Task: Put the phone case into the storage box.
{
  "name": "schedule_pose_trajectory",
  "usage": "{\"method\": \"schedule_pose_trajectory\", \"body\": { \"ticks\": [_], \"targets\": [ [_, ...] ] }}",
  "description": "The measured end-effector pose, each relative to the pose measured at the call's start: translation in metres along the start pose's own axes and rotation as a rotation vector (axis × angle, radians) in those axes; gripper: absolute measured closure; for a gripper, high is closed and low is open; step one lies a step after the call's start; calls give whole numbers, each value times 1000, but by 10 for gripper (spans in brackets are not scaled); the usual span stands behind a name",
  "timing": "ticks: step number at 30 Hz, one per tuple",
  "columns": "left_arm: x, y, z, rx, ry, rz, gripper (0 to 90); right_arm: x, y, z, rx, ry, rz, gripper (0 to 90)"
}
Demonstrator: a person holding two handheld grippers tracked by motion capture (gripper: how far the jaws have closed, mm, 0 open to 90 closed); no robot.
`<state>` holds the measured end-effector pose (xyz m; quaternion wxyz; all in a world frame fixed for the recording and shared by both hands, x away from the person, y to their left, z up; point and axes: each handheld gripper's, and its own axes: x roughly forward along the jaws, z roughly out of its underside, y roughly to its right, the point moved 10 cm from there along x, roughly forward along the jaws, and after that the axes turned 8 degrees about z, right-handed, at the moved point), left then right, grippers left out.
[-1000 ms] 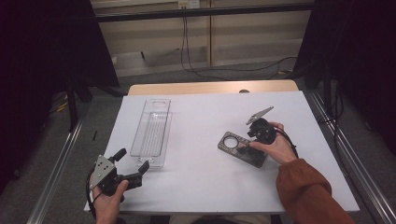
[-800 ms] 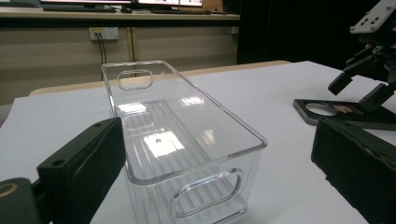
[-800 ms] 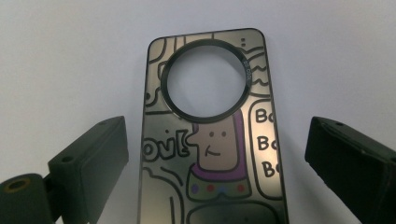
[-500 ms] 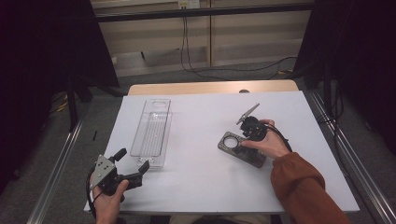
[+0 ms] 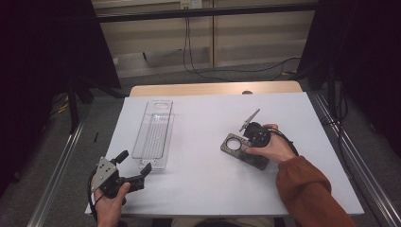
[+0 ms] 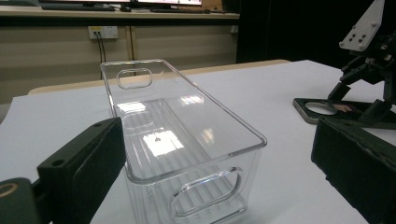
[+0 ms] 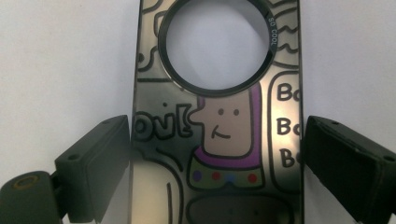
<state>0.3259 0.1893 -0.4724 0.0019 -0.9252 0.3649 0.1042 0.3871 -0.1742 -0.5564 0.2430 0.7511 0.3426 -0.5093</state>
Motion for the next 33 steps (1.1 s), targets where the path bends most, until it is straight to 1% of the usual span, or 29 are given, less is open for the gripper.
{"method": "schedule_pose_trajectory", "body": {
  "ticks": [1, 2, 3, 6, 7, 8, 9, 11, 13, 15, 17, 20, 21, 22, 25, 27, 30, 33],
  "targets": [
    [0, 0, 0, -1, 1, 0, 31, 0, 0, 1, -6, -6, 8, 78],
    [0, 0, 0, -2, 3, 1, 31, 0, -1, 1, 0, -11, 9, 81],
    [0, 0, 0, -2, 3, 1, 31, 0, -1, 2, -9, -16, 13, 80],
    [0, 0, 0, -2, 3, 1, 31, 1, -2, 2, -19, -8, 18, 75],
    [0, 0, 0, 0, 2, 3, 31, 2, -2, 3, -36, -10, 22, 68],
    [0, 0, 0, -2, 3, 1, 31, 2, -3, 3, -35, -16, 25, 64],
    [0, 0, 0, -1, 3, 1, 31, 2, -2, 3, -50, -17, 30, 64],
    [0, 0, 0, -2, 3, 0, 31, 3, -4, 3, -50, -31, 44, 65],
    [0, 1, 0, 2, 0, 2, 31, 4, -3, 3, -74, -29, 51, 66],
    [0, 0, 0, 3, -2, -1, 31, 4, -4, 3, -61, -30, 52, 68],
    [0, 1, 0, 1, 0, 1, 31, 3, -4, 4, -59, -34, 58, 73],
    [0, 1, 0, 2, -2, 1, 31, 4, -3, 4, -69, -36, 58, 81],
    [0, 1, 0, 2, -3, 4, 31, 3, -4, 3, -58, -38, 57, 87],
    [0, 2, 0, 1, -2, 7, 31, 3, -3, 3, -58, -38, 62, 96],
    [1, 2, 0, -1, -1, 8, 31, 3, -3, 3, -39, -44, 69, 112],
    [0, 1, 1, 1, -3, 4, 31, 2, -3, 3, -51, -55, 69, 116],
    [0, 1, 1, 2, -4, 2, 31, 2, -4, 2, -36, -65, 69, 120],
    [0, 0, 1, 1, -4, 2, 31, 2, -2, 2, -46, -53, 69, 122]
  ]
}}
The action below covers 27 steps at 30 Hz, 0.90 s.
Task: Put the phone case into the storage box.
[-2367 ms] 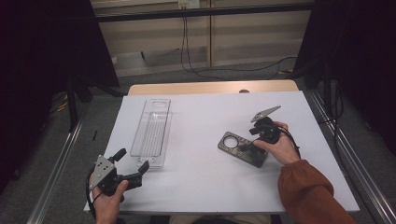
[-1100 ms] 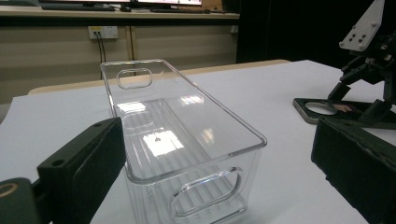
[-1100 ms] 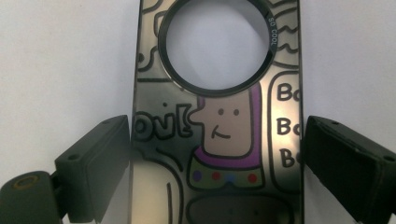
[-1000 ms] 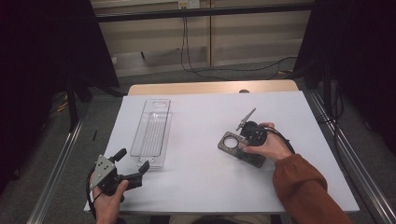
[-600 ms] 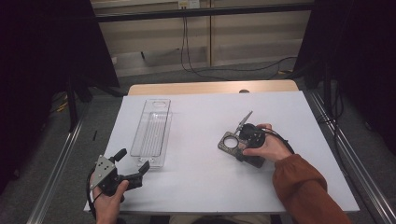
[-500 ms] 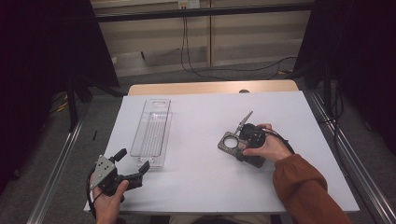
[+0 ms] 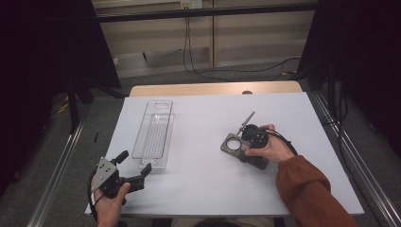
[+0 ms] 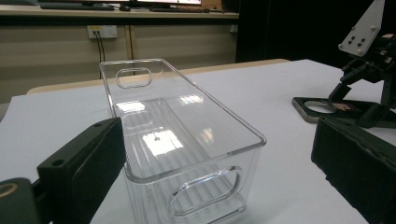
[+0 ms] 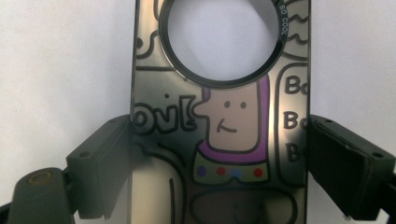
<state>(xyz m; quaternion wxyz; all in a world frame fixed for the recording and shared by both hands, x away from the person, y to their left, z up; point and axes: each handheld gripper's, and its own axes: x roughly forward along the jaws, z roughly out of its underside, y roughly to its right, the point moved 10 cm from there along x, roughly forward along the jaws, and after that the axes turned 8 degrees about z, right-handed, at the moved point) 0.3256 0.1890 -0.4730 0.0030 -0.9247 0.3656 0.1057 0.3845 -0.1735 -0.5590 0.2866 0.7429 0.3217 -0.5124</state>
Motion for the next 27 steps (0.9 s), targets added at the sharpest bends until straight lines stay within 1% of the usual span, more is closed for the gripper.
{"method": "schedule_pose_trajectory", "body": {
  "ticks": [3, 6, 7, 10, 13, 14, 16, 20, 21, 24, 26, 27],
  "targets": [
    [0, 0, 0, 1, 0, 2, 31, 0, 0, 0, 2, 0, -2, 123],
    [0, 0, 0, -3, 3, 1, 31, -1, 1, 0, 15, -1, -1, 123],
    [0, 1, 0, -5, 4, 6, 31, -1, 0, 0, 25, 1, -5, 123],
    [0, 0, 0, -5, 4, 4, 31, -2, 0, 0, 25, 3, -8, 123],
    [0, 1, 0, -9, 4, 4, 31, -3, 2, 0, 24, 14, 0, 123],
    [0, 0, 0, -7, 5, 0, 31, -4, 1, 0, 34, 12, -4, 123],
    [0, 0, 0, -9, 7, 3, 31, -6, 2, -1, 27, 32, -2, 123],
    [0, 0, 0, -7, 6, 2, 31, -11, 0, -4, 28, 46, 2, 123],
    [0, 0, -1, -7, 7, 2, 31, -11, -1, -4, 39, 50, 1, 123],
    [1, 0, -1, -4, 4, 3, 31, -15, 0, -8, 33, 86, 3, 123],
    [1, -1, 0, -3, -2, -2, 31, -18, 0, -10, 42, 100, 2, 123],
    [1, 0, -1, -6, 4, 5, 31, -19, -1, -12, 63, 110, 2, 123]
  ]
}}
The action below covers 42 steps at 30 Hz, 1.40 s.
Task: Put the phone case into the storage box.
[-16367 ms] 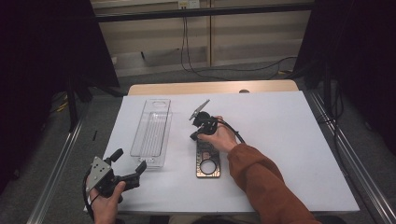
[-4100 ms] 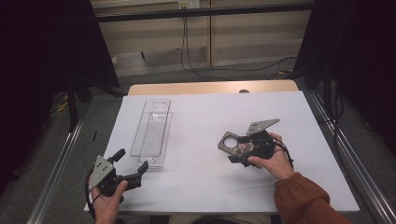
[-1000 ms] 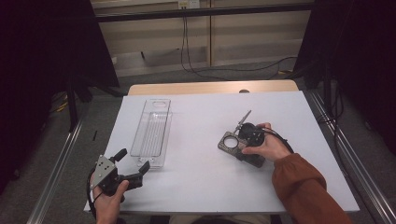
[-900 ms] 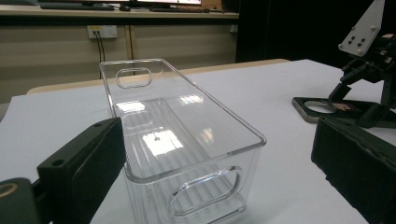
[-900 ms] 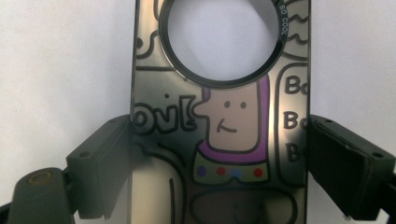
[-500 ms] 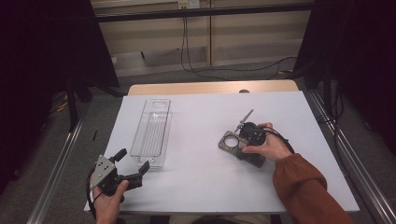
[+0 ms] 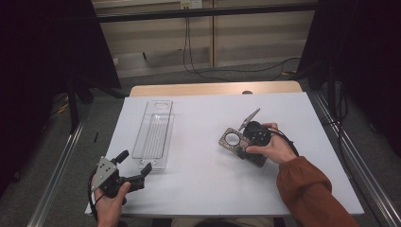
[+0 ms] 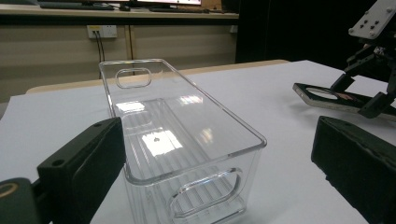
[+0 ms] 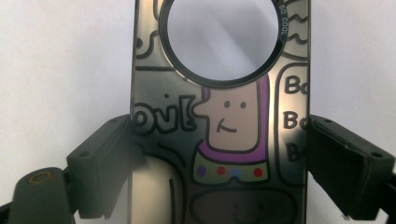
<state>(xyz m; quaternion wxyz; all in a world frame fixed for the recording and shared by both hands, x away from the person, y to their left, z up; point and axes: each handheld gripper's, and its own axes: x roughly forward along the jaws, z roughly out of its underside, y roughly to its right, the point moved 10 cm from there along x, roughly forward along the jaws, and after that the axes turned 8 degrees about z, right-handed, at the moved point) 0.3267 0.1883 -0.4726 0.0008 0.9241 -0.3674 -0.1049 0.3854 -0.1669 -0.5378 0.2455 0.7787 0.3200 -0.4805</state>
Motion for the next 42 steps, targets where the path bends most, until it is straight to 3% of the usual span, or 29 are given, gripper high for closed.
{"method": "schedule_pose_trajectory", "body": {
  "ticks": [3, 8, 21, 28, 37, 42],
  "targets": [
    [0, 0, 0, -4, 6, -3, 31, -2, 0, -3, -9, 34, -3, 123],
    [0, -1, 0, -3, 5, -8, 31, -11, 0, -7, 20, 83, -16, 122],
    [2, 0, -1, -1, 6, -2, 31, -26, 4, -6, 42, 205, -17, 122],
    [2, 0, -1, -4, 11, -2, 31, -32, -1, -8, 46, 276, -30, 122],
    [2, 1, -3, -12, 23, 5, 31, -36, -2, -12, 65, 354, -11, 122],
    [2, 1, -5, -26, 37, 14, 31, -38, -6, -13, 67, 396, -28, 122]
  ]
}}
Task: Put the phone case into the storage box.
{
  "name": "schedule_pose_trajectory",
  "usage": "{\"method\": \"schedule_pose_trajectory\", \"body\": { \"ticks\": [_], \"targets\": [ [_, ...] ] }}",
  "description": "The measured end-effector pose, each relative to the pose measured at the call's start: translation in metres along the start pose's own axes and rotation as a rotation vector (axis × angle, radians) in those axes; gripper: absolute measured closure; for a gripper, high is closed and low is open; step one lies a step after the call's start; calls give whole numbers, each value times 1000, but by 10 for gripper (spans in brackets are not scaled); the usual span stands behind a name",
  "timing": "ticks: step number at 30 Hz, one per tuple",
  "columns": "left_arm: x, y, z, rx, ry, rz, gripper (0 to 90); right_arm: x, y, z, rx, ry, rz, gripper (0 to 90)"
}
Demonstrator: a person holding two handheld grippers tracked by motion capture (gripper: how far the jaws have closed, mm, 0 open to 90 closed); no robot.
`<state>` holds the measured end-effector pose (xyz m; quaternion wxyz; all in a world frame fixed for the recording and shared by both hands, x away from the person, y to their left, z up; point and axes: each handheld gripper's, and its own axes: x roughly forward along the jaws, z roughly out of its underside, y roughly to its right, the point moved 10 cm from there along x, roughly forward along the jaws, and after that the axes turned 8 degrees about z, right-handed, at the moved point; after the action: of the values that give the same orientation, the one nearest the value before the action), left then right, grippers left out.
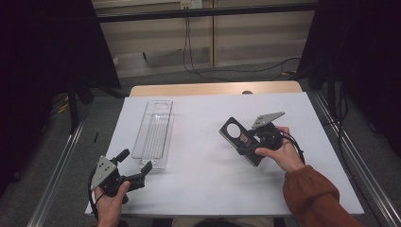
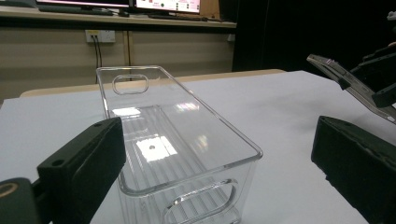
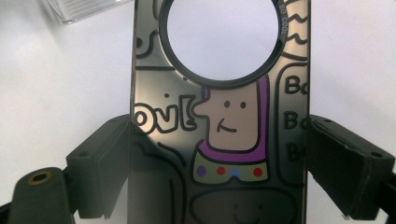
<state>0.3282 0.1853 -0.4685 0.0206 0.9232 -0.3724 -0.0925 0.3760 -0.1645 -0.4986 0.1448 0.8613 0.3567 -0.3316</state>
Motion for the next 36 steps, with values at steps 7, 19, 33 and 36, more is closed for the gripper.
{"method": "schedule_pose_trajectory", "body": {
  "ticks": [7, 19, 33, 36],
  "targets": [
    [1, 1, 0, 5, -4, 12, 31, -2, -8, 1, 16, 53, -22, 122],
    [5, 8, -1, 23, -24, 34, 31, -8, -26, 3, 35, 145, -74, 121],
    [9, 16, -1, 20, -45, 86, 45, -13, -46, -1, 38, 246, -128, 121],
    [9, 18, -3, 8, -31, 105, 47, -13, -50, -3, 35, 266, -143, 121]
  ]
}}
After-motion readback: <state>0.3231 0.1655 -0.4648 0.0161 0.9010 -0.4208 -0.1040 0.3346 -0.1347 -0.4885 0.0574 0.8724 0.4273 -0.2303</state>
